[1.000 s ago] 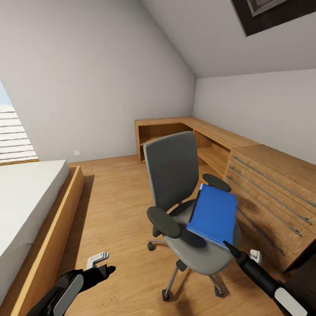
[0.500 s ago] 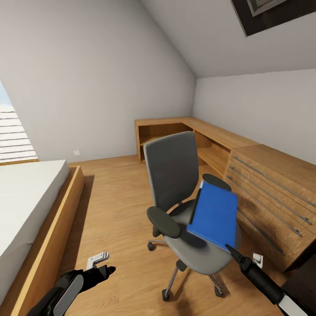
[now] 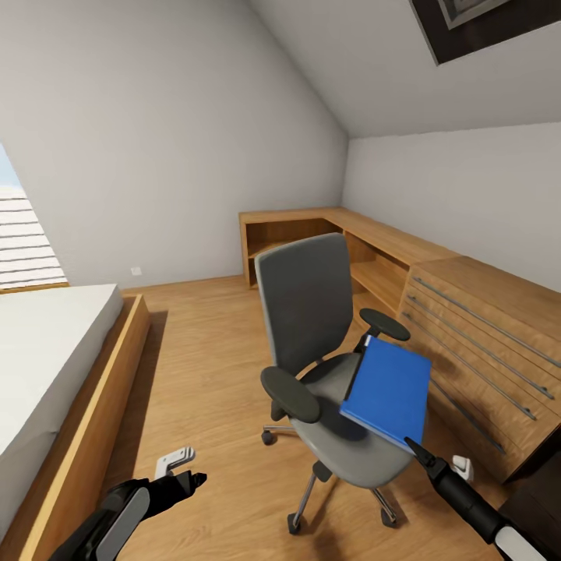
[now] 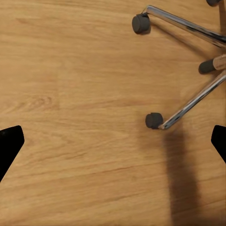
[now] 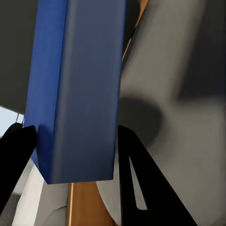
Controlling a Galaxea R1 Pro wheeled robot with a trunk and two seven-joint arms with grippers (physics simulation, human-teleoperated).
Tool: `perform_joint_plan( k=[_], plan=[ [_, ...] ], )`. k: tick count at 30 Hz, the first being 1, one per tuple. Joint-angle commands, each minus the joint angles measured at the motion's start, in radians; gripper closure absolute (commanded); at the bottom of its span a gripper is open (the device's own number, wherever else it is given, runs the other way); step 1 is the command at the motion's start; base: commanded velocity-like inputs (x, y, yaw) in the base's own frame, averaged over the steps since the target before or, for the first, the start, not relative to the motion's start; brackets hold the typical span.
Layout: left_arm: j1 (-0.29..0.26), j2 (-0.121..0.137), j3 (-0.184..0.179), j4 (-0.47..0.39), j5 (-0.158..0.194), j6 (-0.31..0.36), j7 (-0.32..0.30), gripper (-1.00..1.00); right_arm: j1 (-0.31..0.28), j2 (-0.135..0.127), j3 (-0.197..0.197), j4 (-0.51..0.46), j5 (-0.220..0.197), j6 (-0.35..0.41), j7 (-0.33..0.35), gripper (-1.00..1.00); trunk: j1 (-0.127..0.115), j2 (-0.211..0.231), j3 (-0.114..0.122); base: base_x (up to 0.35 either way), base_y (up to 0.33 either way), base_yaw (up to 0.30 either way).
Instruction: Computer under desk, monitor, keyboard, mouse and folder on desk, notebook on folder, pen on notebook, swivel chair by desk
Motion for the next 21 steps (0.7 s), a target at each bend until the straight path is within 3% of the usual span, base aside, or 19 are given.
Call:
perform_joint_plan(
  k=[1,12,21],
  plan=[
    [-0.001,0.001,-0.004,-0.001,0.009,0.002,0.006,-1.00,-0.001,-0.001,0.004,0.001,-0.012,0.010,0.002,1.00,0.000,0.000,-0.001,0.000,0.000,0.000],
    [-0.001,0.000,-0.003,0.028,0.012,0.001,0.006,-1.00,-0.001,0.002,0.008,0.032,-0.019,0.011,0.002,1.00,0.000,0.000,-0.001,0.000,0.000,0.000],
    [0.000,0.001,0.001,0.079,0.011,-0.002,0.009,-1.00,-0.001,0.024,0.005,0.036,-0.019,0.009,0.001,1.00,-0.035,0.063,0.027,0.000,0.000,0.000]
  ],
)
